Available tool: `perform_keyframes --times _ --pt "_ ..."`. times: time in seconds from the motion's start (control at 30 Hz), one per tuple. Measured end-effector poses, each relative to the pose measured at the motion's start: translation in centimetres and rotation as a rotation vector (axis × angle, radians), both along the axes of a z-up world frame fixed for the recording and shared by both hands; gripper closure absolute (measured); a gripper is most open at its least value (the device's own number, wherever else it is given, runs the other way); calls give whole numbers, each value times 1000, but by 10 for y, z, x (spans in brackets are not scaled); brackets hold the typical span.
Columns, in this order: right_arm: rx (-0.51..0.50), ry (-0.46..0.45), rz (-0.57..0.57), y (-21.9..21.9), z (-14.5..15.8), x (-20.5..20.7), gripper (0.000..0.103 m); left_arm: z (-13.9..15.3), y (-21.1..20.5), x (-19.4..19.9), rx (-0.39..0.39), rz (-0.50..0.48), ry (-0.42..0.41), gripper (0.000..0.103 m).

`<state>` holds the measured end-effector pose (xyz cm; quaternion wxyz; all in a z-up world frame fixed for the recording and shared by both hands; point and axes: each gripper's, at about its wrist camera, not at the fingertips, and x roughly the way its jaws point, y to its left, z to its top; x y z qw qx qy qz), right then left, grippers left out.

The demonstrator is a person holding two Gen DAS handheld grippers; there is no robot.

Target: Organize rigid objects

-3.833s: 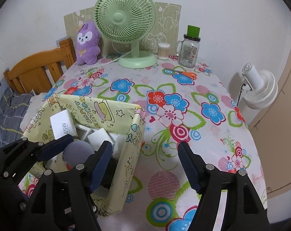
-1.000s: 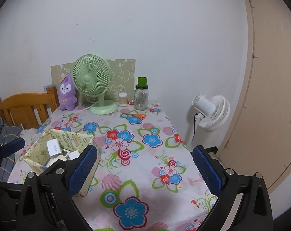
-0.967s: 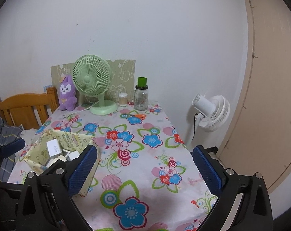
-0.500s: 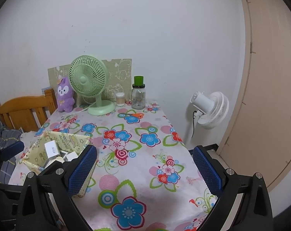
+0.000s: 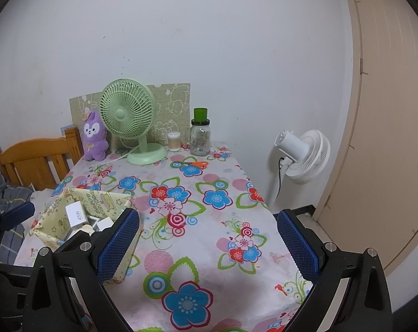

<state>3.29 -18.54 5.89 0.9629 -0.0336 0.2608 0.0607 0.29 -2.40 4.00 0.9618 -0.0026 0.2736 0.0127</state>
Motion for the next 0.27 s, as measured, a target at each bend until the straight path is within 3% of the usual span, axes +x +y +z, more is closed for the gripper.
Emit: perform_keyframes --times 0.27 --pt "2 -2 -3 2 0 0 2 1 2 0 2 -5 -2 0"
